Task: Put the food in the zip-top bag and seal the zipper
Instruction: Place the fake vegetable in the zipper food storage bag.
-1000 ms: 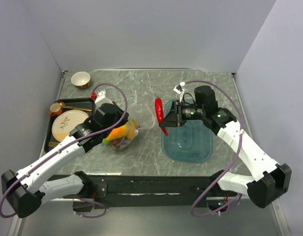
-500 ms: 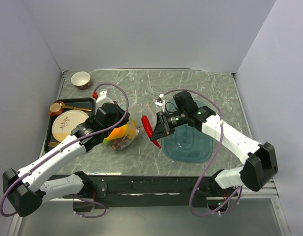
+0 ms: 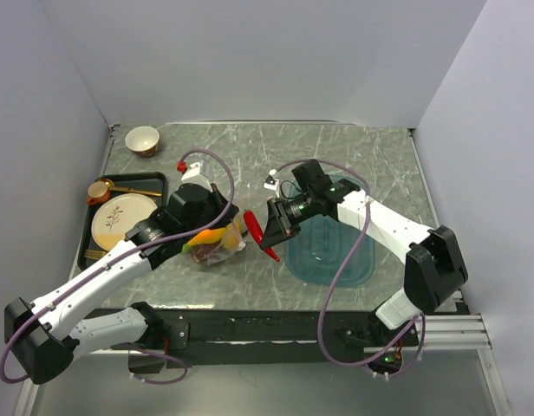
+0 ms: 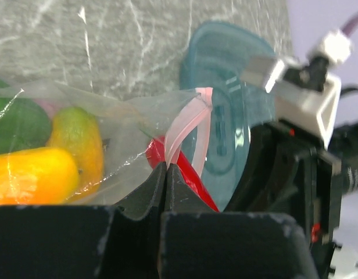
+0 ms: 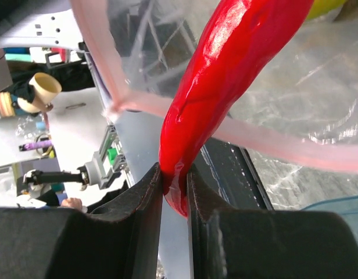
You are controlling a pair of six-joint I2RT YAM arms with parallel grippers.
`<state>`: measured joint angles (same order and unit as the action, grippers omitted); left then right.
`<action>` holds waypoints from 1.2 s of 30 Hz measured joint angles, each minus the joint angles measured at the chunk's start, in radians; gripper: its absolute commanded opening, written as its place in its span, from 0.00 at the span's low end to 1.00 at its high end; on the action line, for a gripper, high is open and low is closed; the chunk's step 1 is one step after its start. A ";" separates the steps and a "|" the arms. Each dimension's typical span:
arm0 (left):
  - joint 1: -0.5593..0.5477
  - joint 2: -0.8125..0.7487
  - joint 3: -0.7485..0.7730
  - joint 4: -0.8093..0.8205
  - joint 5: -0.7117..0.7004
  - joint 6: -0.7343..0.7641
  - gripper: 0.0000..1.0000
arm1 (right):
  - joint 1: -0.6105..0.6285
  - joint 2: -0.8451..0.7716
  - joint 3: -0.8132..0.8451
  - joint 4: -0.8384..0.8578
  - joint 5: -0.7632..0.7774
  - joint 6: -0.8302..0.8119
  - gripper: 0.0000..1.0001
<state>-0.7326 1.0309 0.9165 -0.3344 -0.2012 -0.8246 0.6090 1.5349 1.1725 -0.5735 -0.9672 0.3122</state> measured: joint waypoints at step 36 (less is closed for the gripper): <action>0.002 0.014 0.009 0.002 0.152 0.064 0.01 | 0.006 0.187 0.207 0.150 0.203 0.396 0.44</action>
<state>-0.7311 1.0454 0.9253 -0.3328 -0.0494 -0.7601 0.6155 1.7214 1.3796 -0.4232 -0.7639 0.7086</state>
